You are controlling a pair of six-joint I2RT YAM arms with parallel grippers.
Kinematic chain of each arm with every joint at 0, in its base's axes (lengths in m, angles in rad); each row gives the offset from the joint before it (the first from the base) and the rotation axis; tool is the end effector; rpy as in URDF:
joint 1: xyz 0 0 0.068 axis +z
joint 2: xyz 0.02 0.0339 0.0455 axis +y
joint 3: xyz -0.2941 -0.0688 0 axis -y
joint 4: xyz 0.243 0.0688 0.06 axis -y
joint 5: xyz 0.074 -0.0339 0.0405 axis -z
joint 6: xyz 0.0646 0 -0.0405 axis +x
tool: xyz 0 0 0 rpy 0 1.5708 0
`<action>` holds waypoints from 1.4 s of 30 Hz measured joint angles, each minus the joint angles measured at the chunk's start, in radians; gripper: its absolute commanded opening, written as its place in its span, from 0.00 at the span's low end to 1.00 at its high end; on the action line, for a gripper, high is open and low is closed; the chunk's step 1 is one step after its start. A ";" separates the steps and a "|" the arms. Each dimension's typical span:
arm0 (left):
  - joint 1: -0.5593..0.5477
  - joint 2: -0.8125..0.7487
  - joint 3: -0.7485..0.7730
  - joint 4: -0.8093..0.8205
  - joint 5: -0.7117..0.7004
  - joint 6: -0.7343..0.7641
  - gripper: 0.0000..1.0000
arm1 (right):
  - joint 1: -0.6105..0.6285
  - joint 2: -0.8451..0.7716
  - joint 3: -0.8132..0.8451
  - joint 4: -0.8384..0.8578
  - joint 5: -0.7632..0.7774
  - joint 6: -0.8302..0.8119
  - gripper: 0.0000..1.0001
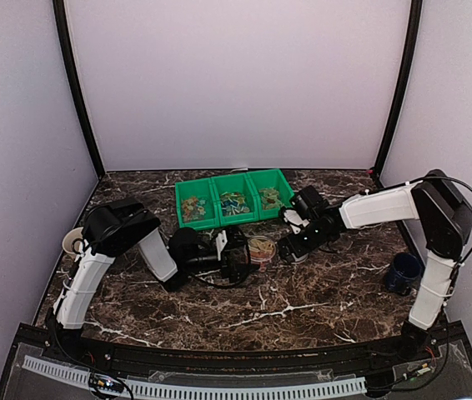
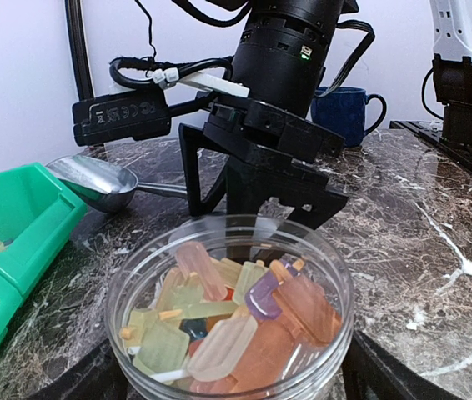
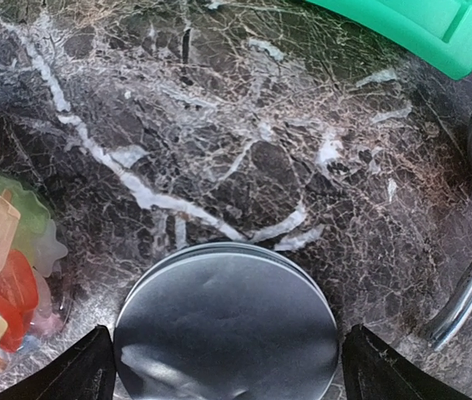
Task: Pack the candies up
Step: Pick up the plate from the center of the board, then place the plate with the packing bottle.
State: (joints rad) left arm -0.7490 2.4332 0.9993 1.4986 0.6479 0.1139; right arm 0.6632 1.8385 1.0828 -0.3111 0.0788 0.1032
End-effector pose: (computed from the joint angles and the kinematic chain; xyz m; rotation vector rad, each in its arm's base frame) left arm 0.3112 -0.3426 0.0804 1.1226 1.1452 -0.9845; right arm 0.3047 0.2316 0.1530 -0.7041 2.5456 0.1577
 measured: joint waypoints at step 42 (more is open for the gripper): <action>0.000 0.005 0.020 -0.013 0.051 0.011 0.89 | 0.107 -0.163 0.132 -0.071 -0.100 -0.114 0.87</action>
State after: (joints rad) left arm -0.7490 2.4386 1.0191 1.4860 0.6994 0.1246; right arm 0.7700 1.6760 1.2148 -0.3824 -0.0216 -0.0113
